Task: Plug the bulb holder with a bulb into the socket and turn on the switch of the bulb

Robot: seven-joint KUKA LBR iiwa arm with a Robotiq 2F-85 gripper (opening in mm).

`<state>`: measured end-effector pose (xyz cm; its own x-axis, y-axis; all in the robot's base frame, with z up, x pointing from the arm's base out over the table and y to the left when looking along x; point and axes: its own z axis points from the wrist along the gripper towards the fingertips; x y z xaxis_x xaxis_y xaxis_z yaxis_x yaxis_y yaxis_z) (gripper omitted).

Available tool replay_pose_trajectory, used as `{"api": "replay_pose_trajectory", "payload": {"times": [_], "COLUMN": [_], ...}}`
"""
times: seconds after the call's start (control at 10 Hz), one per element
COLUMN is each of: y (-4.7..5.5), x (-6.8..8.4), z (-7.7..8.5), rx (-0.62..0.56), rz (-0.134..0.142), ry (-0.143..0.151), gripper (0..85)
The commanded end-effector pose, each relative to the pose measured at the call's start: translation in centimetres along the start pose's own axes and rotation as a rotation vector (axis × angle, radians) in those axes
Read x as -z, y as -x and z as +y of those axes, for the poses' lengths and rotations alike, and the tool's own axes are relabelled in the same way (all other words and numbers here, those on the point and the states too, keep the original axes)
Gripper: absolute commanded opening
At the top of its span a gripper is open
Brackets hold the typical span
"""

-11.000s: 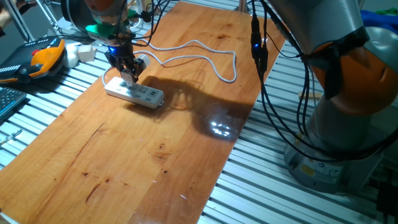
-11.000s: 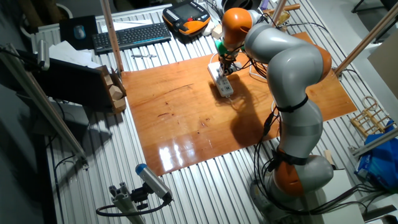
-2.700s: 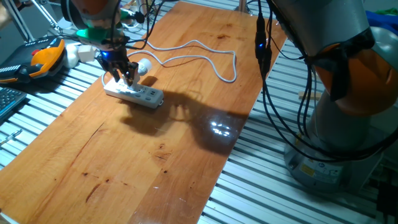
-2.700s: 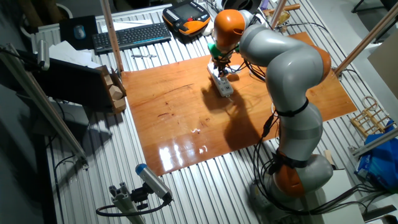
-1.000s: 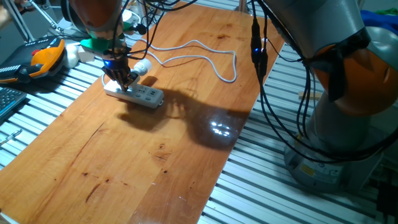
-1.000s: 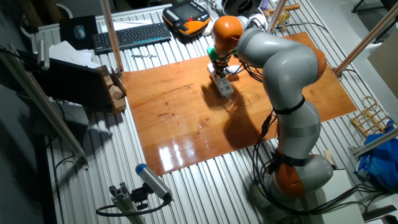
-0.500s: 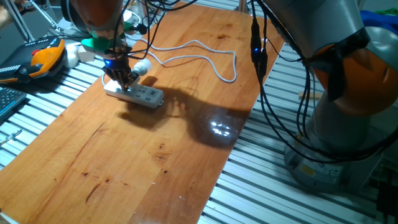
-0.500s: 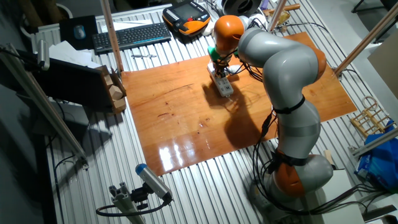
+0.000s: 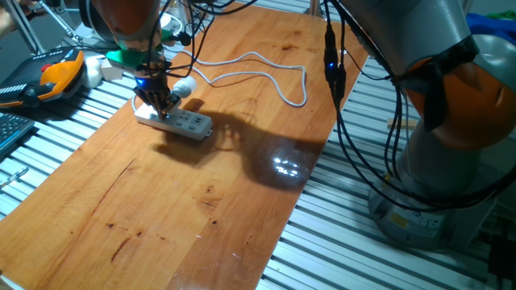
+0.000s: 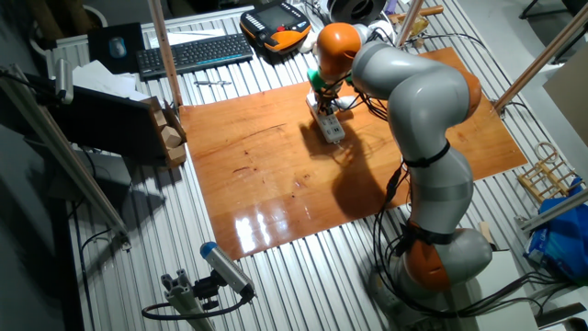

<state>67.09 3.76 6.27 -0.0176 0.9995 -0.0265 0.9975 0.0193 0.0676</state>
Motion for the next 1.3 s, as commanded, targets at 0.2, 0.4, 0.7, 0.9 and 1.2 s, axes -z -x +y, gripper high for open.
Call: {"api": "replay_pose_trajectory", "payload": {"times": [0.2,0.4,0.7,0.9,1.2], "y": [0.0,0.0,-0.01,0.0,0.0], "x": [-0.34,-0.41,-0.64,-0.76,-0.99], "z": [-0.01,-0.04,-0.12,-0.12,-0.12], "rx": [-0.002,-0.002,-0.002,-0.004,-0.004], "rz": [0.001,0.002,0.01,0.013,0.018], "ry": [0.001,0.0,-0.002,-0.002,0.002], "gripper": [0.0,0.0,0.0,0.0,0.0]}}
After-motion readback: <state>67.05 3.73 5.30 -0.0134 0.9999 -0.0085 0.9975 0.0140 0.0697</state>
